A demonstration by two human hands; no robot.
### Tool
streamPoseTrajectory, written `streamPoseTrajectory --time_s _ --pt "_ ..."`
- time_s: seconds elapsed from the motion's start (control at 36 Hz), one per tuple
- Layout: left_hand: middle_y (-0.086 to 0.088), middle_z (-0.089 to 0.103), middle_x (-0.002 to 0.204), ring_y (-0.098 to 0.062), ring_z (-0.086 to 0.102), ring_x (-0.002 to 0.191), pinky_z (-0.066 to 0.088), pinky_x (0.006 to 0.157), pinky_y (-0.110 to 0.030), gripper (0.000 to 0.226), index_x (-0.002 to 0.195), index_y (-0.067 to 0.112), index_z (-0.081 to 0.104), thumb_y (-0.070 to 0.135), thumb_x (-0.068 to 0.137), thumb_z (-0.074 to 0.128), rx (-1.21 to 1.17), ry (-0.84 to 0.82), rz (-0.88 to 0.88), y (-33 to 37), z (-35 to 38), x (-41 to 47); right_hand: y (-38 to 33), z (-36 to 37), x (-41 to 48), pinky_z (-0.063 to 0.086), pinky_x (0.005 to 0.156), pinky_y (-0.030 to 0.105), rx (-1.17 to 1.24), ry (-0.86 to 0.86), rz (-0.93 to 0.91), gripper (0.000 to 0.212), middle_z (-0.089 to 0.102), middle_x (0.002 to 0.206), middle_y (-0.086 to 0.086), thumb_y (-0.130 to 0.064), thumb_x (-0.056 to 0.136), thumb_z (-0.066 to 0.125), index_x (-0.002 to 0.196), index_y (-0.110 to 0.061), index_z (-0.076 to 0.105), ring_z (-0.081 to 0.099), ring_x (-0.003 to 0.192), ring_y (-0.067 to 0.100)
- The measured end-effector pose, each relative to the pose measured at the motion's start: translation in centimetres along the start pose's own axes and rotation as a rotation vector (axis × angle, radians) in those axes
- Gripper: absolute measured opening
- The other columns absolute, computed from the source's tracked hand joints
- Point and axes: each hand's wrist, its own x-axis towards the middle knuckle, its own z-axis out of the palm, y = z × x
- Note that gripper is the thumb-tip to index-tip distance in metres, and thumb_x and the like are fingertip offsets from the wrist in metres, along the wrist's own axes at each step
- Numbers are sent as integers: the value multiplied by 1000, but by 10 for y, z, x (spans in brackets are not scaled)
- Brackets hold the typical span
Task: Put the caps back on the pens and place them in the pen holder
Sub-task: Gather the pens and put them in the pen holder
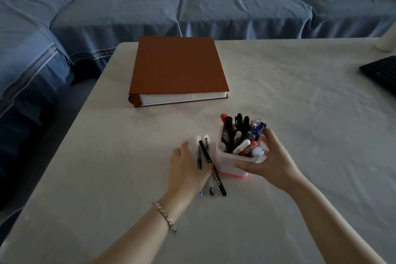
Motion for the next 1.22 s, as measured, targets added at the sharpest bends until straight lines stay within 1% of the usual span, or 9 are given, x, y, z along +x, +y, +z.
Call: streamPoseTrajectory --time_s 0.17,0.28,0.44,0.53,0.64,0.69,0.78,0.89,1.22 --pt "-7 47 110 -27 46 105 42 86 -33 42 107 12 45 24 70 62 54 -56 -3 6 8 5 1 0 0 46 96 44 -21 17 1 89 51 128 -12 -37 44 83 123 -34 42 50 121 18" --pt "-15 52 107 -34 53 97 41 72 -33 28 103 5 43 12 78 53 145 -76 -33 10 5 16 1 -1 0 45 98 44 -20 13 -4 84 51 128 -11 -13 55 86 124 -32 42 50 120 18" --pt "-18 56 111 -35 57 100 44 76 -35 21 108 1 47 12 91 42 328 -91 -7 6 -1 26 2 -1 0 49 89 30 -15 8 1 82 52 127 -10 -10 56 86 123 -30 43 57 110 15" --pt "-20 59 101 -34 61 85 45 66 -36 17 97 5 51 16 94 38 92 -23 -32 0 -9 29 2 -1 0 49 81 22 -3 1 1 79 52 126 -10 -10 56 85 120 -30 44 61 103 12" --pt "-2 60 75 -1 61 62 46 64 -27 23 79 24 45 11 96 36 -545 161 114 11 -27 26 3 -2 0 48 92 35 -6 6 -5 83 51 129 -11 -11 55 85 124 -32 43 56 114 15" --pt "1 64 80 -1 64 74 48 77 -25 20 86 24 49 9 96 40 -738 244 280 27 -42 20 3 -1 0 46 96 39 -11 5 -14 86 50 129 -13 -11 55 85 126 -32 41 50 121 14" --pt "1 67 92 -18 64 97 49 91 -30 14 98 24 49 12 93 42 -1008 164 485 54 -61 10 4 -1 0 46 97 43 -8 1 -18 88 49 132 -9 -9 56 85 128 -29 40 47 125 15" --pt "4 67 99 -16 62 105 46 95 -35 15 98 25 47 16 87 44 -1118 18 532 74 -54 5 5 -1 0 45 98 39 -18 10 -31 88 50 131 -7 -9 55 86 128 -27 41 45 125 13" --pt "0 65 115 -8 56 114 40 97 -19 12 88 17 51 8 94 46 -910 -63 459 68 -24 5 2 -1 1 41 94 23 -36 14 -10 88 49 131 -10 -12 55 86 127 -33 40 43 123 1"
